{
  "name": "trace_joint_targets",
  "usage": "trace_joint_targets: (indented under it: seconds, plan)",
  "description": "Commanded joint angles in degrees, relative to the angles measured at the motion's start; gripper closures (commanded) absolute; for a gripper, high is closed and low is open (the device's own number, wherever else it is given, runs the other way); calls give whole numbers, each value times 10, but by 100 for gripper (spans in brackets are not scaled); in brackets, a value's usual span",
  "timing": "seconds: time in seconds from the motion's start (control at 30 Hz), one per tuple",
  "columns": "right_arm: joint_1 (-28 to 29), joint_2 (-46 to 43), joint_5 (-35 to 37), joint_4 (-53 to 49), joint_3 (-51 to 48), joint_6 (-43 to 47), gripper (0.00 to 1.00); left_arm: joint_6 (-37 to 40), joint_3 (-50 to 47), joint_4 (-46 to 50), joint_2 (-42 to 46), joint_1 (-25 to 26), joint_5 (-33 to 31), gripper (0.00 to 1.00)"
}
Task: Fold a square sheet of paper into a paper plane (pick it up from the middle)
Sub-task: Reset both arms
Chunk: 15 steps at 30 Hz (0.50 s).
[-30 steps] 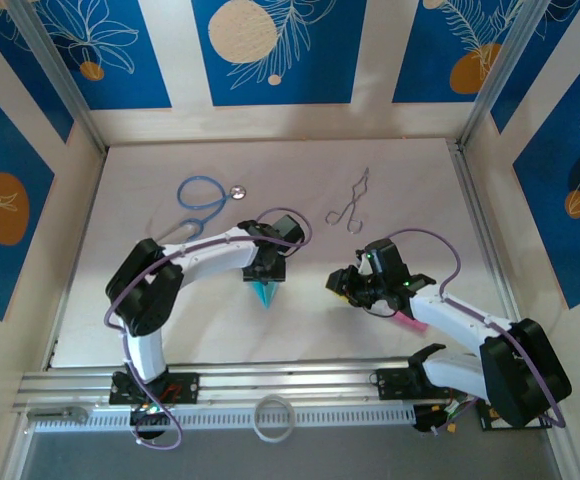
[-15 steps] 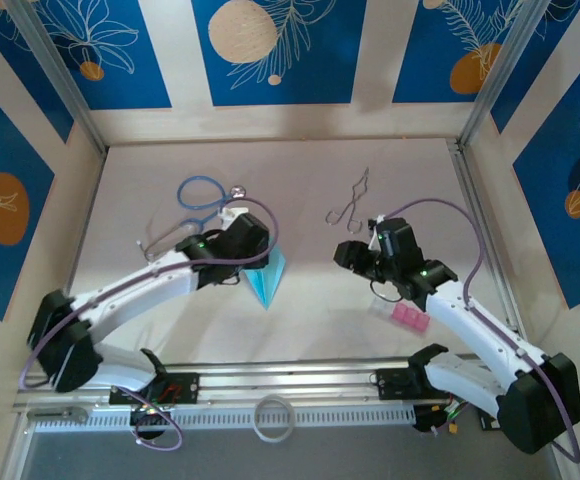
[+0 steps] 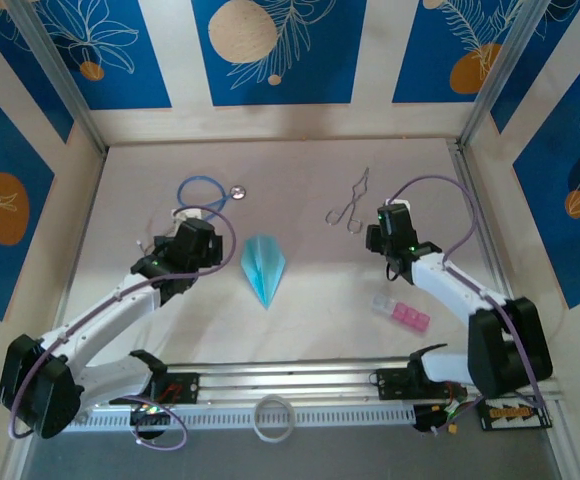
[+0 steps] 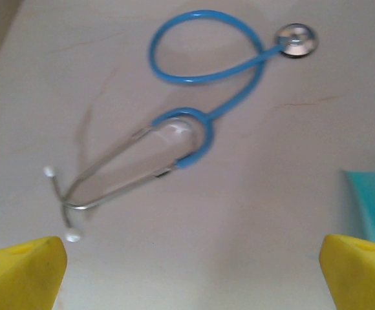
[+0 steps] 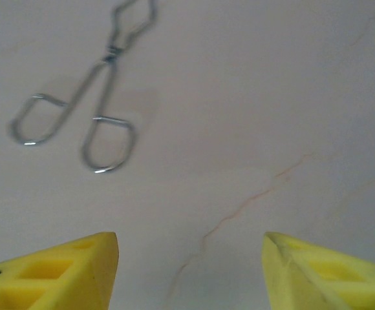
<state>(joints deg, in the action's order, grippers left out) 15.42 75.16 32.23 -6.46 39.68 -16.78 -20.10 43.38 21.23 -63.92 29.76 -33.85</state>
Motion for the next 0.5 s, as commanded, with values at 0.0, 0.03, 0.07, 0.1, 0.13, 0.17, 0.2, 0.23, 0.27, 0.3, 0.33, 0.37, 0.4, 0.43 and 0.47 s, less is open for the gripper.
trace_joint_targets:
  seconds: [0.0,0.03,0.07,0.1,0.13,0.17,0.2,0.23,0.27,0.3,0.33,0.37,0.4,0.43,0.47]
  plan:
    - [-36,23,-8,136,-33,82,39,62,-3,-26,-15,-47,10,0]
    - [-50,30,-28,176,-50,85,39,63,-3,-24,-17,-58,11,0]
    - [-66,41,-59,217,-66,86,40,68,-9,-28,-17,-68,14,0]
    - [-80,51,-86,243,-75,90,39,76,-19,-41,-15,-77,16,0]
    - [-87,53,-99,231,-67,94,39,82,-29,-55,-11,-86,21,0]
    - [-92,57,-119,255,-71,106,39,84,-40,-66,-6,-97,30,0]
    - [-97,57,-143,274,-77,117,39,83,-49,-72,-2,-107,38,0]
    - [-105,56,-169,312,-89,127,39,79,-59,-81,3,-118,44,0]
    - [-111,54,-193,344,-100,133,39,73,-69,-90,7,-129,49,0]
    - [-119,53,-213,360,-108,139,39,71,-78,-102,11,-137,54,0]
    - [-126,52,-240,373,-113,143,39,72,-88,-117,13,-144,60,0]
    - [-136,51,-262,380,-116,143,39,74,-95,-131,14,-148,62,0]
    - [-144,51,-284,385,-118,142,39,78,-99,-141,15,-151,60,0]
    - [-154,52,-305,377,-114,139,39,83,-103,-149,14,-153,58,0]
    - [-162,53,-326,377,-113,136,40,86,-105,-155,13,-156,57,0]
